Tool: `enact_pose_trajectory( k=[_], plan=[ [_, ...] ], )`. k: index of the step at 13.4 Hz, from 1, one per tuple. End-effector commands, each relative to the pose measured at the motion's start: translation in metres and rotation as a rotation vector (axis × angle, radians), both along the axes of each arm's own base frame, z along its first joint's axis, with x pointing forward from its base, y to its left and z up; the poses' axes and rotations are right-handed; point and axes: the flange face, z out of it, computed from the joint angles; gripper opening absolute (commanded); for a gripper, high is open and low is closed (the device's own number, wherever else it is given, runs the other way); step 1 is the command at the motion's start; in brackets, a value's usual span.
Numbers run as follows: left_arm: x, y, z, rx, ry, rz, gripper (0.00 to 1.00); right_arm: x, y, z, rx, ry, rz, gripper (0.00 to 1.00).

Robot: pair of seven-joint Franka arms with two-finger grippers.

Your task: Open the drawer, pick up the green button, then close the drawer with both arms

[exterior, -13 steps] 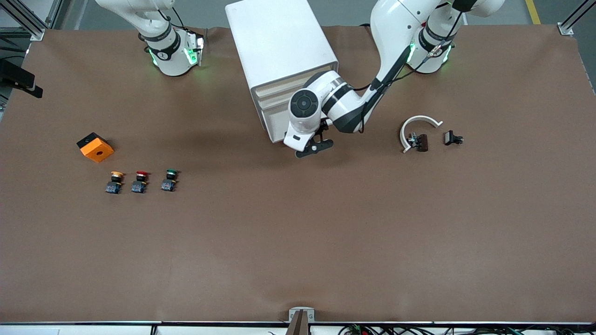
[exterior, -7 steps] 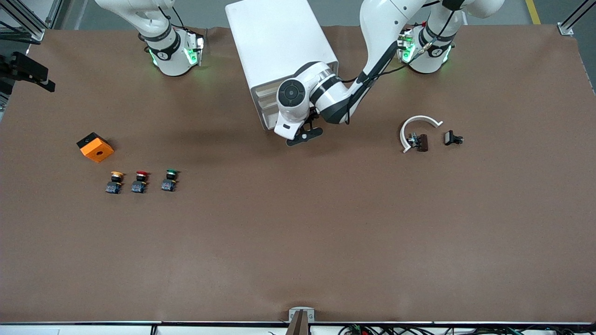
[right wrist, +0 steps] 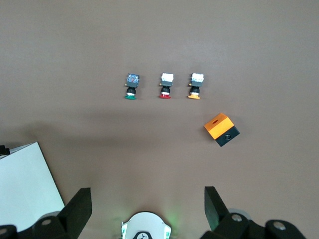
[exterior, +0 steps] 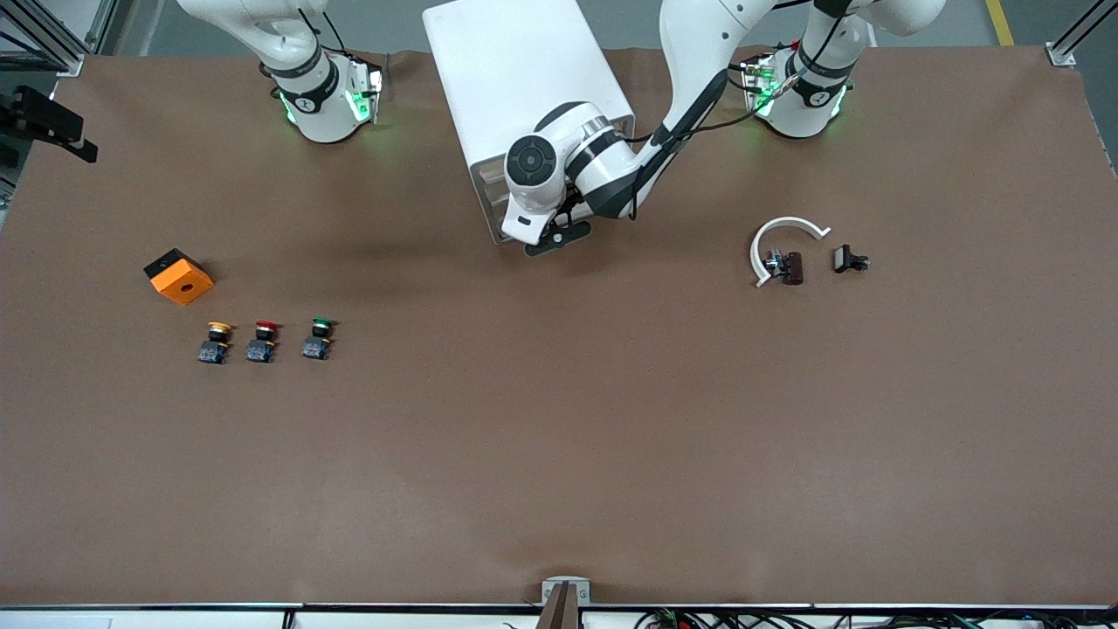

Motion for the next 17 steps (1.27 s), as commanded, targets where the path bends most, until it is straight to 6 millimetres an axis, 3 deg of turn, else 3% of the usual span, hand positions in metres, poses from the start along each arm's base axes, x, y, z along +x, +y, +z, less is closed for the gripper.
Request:
enact_pose_trajectory(
  k=[1,3,8,12,17],
  plan=[
    [-0.003,-0.008,0.001,-0.008,0.016,0.023,1.0,-0.005,-0.003,0.006,-0.001,-0.034,0.013,1.0],
    [0.006,-0.005,0.004,-0.015,0.013,0.04,1.0,-0.005,-0.005,0.008,-0.002,-0.046,0.01,1.0],
    [0.076,0.041,0.01,-0.018,-0.006,0.144,1.0,-0.007,-0.005,0.017,-0.006,-0.081,0.008,1.0],
    [0.138,0.096,0.022,0.001,-0.091,0.144,1.0,-0.008,-0.008,0.018,-0.005,-0.088,-0.015,1.0],
    [0.205,0.194,0.041,-0.015,-0.139,0.082,1.0,-0.009,-0.002,0.017,-0.006,-0.078,-0.041,1.0]
  ],
)
